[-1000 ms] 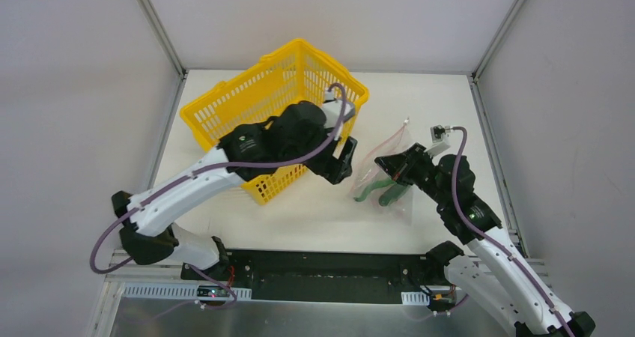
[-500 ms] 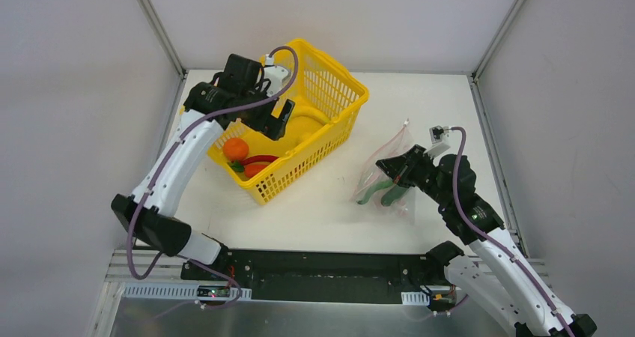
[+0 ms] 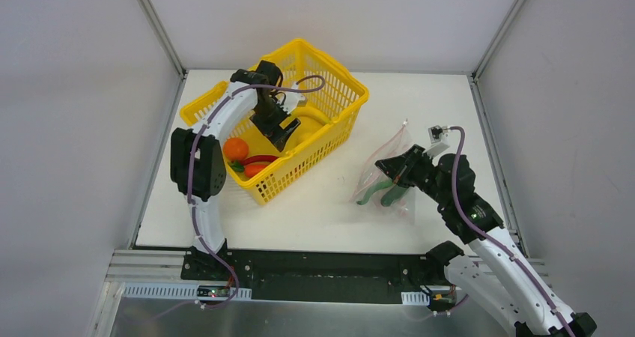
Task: Place the food in the zip-top bag and seal the zipper
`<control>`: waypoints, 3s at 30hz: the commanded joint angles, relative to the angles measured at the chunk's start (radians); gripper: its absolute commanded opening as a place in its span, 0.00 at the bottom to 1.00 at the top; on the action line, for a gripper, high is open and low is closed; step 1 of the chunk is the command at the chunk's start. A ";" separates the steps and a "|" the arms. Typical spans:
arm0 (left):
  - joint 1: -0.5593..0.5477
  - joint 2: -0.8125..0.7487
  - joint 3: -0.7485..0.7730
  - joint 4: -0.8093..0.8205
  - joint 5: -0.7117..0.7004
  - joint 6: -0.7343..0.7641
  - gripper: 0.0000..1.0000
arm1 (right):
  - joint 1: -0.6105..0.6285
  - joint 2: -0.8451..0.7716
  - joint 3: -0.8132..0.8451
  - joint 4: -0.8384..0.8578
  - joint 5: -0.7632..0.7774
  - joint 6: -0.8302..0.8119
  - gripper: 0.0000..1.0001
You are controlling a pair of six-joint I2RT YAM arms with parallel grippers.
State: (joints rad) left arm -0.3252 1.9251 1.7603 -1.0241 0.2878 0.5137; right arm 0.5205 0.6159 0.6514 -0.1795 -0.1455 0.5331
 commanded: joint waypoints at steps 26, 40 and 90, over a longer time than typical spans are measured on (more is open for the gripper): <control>-0.075 0.248 0.010 -0.087 -0.039 0.054 0.83 | -0.002 0.027 0.019 0.060 -0.022 0.020 0.01; -0.097 0.388 0.207 -0.214 -0.123 0.007 0.80 | -0.002 -0.007 0.023 0.031 -0.003 0.028 0.02; -0.072 -0.052 -0.068 -0.019 -0.048 -0.090 0.00 | -0.003 -0.025 0.029 0.012 0.014 0.041 0.02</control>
State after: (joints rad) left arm -0.3985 1.9915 1.7264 -1.0157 0.2024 0.4515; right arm 0.5205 0.5919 0.6510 -0.1894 -0.1490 0.5652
